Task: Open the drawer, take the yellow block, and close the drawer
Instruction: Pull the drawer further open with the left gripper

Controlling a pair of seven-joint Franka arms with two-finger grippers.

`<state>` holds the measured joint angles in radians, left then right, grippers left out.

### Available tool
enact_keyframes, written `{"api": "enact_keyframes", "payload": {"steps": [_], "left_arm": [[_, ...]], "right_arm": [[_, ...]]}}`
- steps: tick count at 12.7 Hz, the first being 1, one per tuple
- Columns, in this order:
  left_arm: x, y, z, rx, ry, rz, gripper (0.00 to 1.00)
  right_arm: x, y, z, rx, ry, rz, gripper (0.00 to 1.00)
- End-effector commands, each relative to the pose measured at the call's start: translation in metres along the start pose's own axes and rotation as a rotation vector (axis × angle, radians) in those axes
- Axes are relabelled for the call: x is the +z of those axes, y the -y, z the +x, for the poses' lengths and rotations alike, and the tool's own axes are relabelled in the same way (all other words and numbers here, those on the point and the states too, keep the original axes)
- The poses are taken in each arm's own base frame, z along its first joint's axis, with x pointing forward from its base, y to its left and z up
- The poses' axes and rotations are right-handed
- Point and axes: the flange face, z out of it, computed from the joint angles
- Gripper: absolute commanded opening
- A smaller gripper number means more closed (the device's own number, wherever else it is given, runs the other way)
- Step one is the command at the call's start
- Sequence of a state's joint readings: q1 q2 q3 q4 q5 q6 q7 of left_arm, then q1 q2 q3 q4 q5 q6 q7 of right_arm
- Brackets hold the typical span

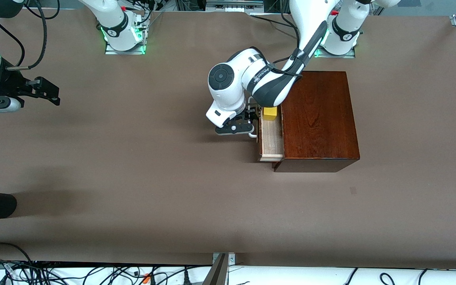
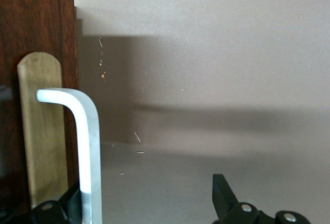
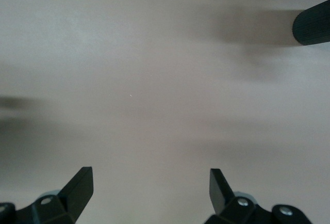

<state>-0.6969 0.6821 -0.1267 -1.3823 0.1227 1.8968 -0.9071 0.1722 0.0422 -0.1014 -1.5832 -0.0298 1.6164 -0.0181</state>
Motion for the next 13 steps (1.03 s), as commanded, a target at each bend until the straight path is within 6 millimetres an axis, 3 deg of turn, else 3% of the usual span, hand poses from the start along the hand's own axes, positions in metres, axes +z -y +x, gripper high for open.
{"api": "enact_keyframes", "payload": {"steps": [1,3,6,13], "left_arm": [[-0.039,-0.034,-0.023,-0.026,0.027,-0.103,1.0],[-0.038,-0.035,-0.023,-0.025,0.028,-0.105,1.0],[-0.054,-0.033,-0.021,-0.023,0.016,-0.113,1.0],[-0.042,-0.038,-0.041,0.025,0.02,-0.003,1.0]], "right_arm": [[-0.002,0.001,0.001,0.005,-0.002,0.015,1.0],[-0.003,0.001,0.0,0.004,-0.003,0.016,1.0],[-0.002,0.001,0.001,0.005,-0.002,0.015,1.0],[-0.003,0.001,0.0,0.005,-0.003,0.015,1.0]]}}
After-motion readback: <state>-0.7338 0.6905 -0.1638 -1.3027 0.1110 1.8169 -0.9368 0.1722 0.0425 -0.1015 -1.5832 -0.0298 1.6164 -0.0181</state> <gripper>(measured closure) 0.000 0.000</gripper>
